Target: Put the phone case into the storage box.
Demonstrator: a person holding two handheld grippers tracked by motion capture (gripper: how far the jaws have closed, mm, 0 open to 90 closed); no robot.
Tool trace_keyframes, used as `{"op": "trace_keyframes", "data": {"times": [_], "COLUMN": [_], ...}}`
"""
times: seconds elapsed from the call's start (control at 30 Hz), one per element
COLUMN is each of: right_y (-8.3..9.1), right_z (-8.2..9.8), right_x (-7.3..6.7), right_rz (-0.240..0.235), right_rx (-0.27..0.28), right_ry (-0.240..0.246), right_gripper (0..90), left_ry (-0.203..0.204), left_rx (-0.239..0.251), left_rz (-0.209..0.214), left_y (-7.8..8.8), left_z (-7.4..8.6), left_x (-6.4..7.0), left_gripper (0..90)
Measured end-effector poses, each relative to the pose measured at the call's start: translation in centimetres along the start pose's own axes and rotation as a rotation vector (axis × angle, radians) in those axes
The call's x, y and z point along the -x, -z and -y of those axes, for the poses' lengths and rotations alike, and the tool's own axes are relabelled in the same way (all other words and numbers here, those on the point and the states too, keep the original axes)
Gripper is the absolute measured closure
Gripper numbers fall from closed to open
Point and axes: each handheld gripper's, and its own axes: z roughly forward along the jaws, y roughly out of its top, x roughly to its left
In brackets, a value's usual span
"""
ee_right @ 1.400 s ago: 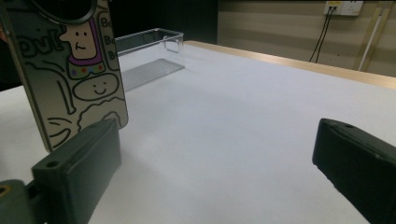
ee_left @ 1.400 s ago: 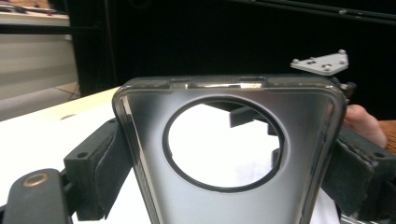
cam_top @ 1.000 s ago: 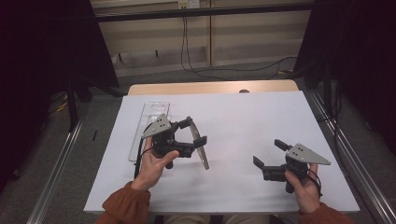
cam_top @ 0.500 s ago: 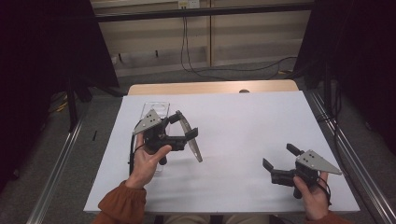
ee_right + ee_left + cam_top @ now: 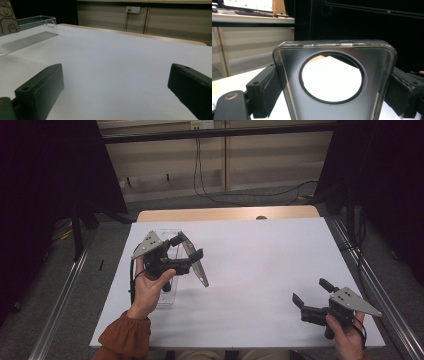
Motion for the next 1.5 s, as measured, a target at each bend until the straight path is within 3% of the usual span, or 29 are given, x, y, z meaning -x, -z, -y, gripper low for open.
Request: {"op": "trace_keyframes", "data": {"times": [0.03,0.1,0.13,0.17,0.23,0.27,0.4,0.8,0.97,1.5], "right_y": [0.0,0.1,0.1,0.1,0.0,-0.1,-0.3,-0.4,-0.3,-0.4], "right_z": [0.0,0.1,0.0,0.0,0.0,0.1,0.2,0.4,0.3,0.3], "right_x": [0.0,0.1,0.1,0.2,0.2,0.2,0.3,0.5,0.5,0.5], "right_rz": [0.0,-0.001,-0.001,-0.007,-0.007,-0.005,-0.009,-0.002,0.0,-0.005], "right_rx": [-0.001,0.001,0.005,0.01,0.011,0.004,0.0,-0.006,-0.002,0.012], "right_ry": [-0.003,-0.004,-0.006,0.001,0.01,0.003,0.004,0.004,-0.019,-0.032], "right_gripper": [0.0,0.0,0.0,0.0,0.0,0.0,0.0,0.0,0.0,0.0], "left_ry": [0.002,-0.02,0.0,-0.004,-0.032,-0.012,0.001,-0.023,-0.024,-0.026], "left_rx": [0.003,-0.017,-0.004,-0.008,-0.028,-0.018,-0.009,0.002,0.022,0.012], "left_rz": [0.004,-0.029,-0.035,-0.044,-0.047,-0.059,-0.077,-0.152,-0.207,-0.304], "left_y": [0.1,0.5,0.6,0.7,1.0,1.0,1.4,2.4,2.6,2.3], "left_z": [-0.2,-0.6,-0.7,-0.8,-1.0,-1.0,-1.2,-2.3,-2.7,-3.1], "left_x": [-0.1,-0.5,-0.6,-0.7,-1.2,-1.2,-1.6,-3.7,-4.4,-7.0], "left_gripper": [12.0,12.0,12.0,12.0,12.0,12.0,12.0,12.0,11.9,11.9]}}
